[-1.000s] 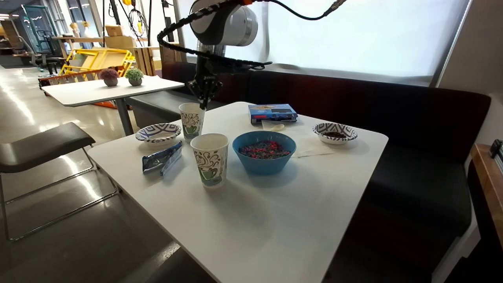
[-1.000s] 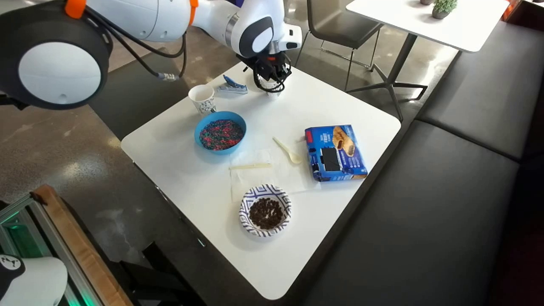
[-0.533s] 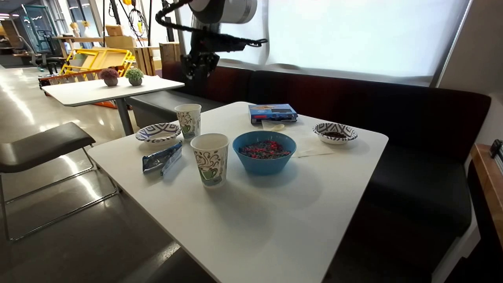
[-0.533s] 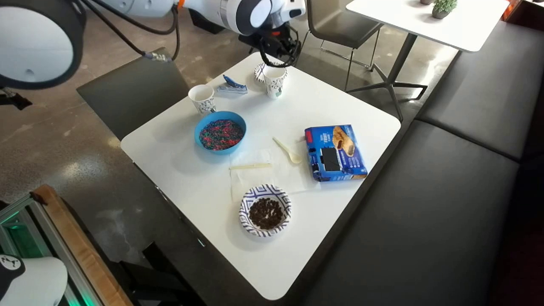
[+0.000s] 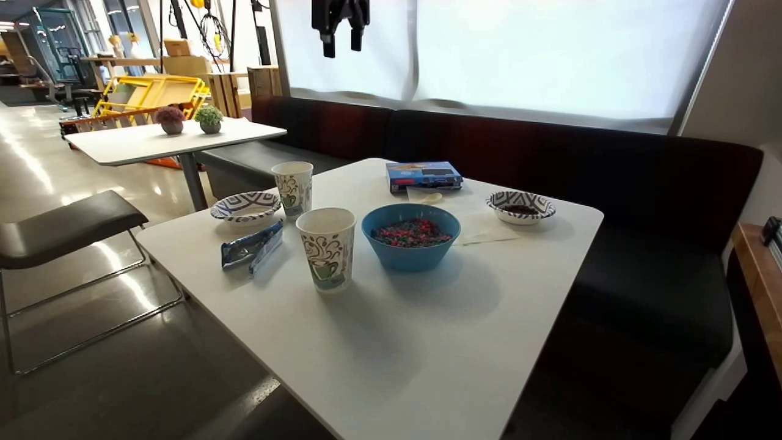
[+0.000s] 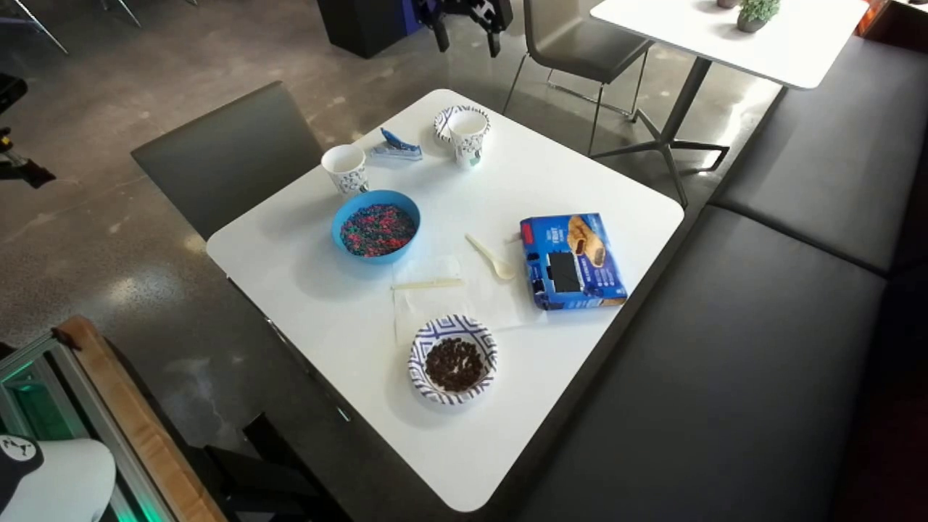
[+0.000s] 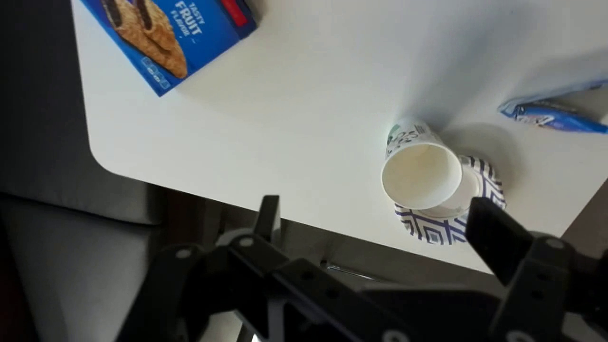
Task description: Pour the cereal out of the coffee cup on the left then place the cup on the right side of the table.
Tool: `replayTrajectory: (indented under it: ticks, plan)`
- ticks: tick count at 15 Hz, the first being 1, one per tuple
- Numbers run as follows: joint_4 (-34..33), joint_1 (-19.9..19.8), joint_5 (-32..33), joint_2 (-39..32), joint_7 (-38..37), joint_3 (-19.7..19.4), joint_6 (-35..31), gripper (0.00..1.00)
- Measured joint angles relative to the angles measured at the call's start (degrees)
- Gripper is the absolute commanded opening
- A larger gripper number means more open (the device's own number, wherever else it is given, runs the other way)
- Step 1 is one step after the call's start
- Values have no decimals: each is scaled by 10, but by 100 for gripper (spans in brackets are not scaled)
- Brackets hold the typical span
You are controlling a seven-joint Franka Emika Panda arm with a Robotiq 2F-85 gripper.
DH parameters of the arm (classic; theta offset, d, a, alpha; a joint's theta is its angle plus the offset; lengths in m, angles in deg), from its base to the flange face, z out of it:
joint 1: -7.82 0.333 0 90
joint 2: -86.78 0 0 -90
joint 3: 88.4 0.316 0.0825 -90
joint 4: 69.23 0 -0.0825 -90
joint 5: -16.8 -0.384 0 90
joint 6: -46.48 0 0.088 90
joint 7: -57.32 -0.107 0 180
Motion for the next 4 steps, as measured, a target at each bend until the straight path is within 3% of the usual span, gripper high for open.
replayTrajectory:
  ticks: [4]
  plan:
    - [10,-1,1,14,3,0,0,100]
